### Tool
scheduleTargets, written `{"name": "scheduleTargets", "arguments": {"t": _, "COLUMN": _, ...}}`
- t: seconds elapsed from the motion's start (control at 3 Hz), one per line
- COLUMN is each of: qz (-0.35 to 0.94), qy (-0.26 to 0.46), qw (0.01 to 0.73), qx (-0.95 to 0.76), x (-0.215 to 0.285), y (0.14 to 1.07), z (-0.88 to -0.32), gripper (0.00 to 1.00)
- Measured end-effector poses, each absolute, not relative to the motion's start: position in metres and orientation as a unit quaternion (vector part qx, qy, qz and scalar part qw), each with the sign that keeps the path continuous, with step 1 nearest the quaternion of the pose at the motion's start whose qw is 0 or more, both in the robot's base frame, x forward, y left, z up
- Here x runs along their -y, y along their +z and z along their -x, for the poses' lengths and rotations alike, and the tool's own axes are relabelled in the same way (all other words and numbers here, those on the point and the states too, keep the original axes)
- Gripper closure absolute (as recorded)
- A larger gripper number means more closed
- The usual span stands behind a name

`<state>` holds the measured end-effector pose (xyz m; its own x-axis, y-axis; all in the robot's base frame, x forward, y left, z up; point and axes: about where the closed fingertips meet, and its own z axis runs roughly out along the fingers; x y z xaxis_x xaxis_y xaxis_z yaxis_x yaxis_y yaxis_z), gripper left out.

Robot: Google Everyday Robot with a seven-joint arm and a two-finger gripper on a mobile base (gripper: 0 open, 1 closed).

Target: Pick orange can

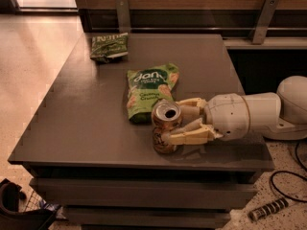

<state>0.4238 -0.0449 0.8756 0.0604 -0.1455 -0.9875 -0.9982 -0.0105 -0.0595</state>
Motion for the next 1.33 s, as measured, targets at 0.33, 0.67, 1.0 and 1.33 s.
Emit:
{"name": "scheduleTargets", "arguments": {"t": 0.33, "qz": 0.553, "qy": 0.449, "qw": 0.475, "qx": -0.517, "x": 0.043, "y": 0.876, "z": -0.423, "gripper": 1.00}}
{"name": "scheduleTargets", "arguments": {"t": 0.67, "qz": 0.561, "qy": 0.442, "qw": 0.481, "qx": -0.509, "x": 0.045, "y": 0.897, "z": -0.430, "gripper": 1.00}}
{"name": "scheduleTargets", "arguments": {"t": 1.0, "qz": 0.574, "qy": 0.426, "qw": 0.496, "qx": -0.493, "x": 0.050, "y": 0.937, "z": -0.448, "gripper": 1.00}}
{"name": "scheduleTargets", "arguments": {"t": 1.33, "qz": 0.578, "qy": 0.400, "qw": 0.515, "qx": -0.490, "x": 0.055, "y": 0.977, "z": -0.471, "gripper": 1.00}}
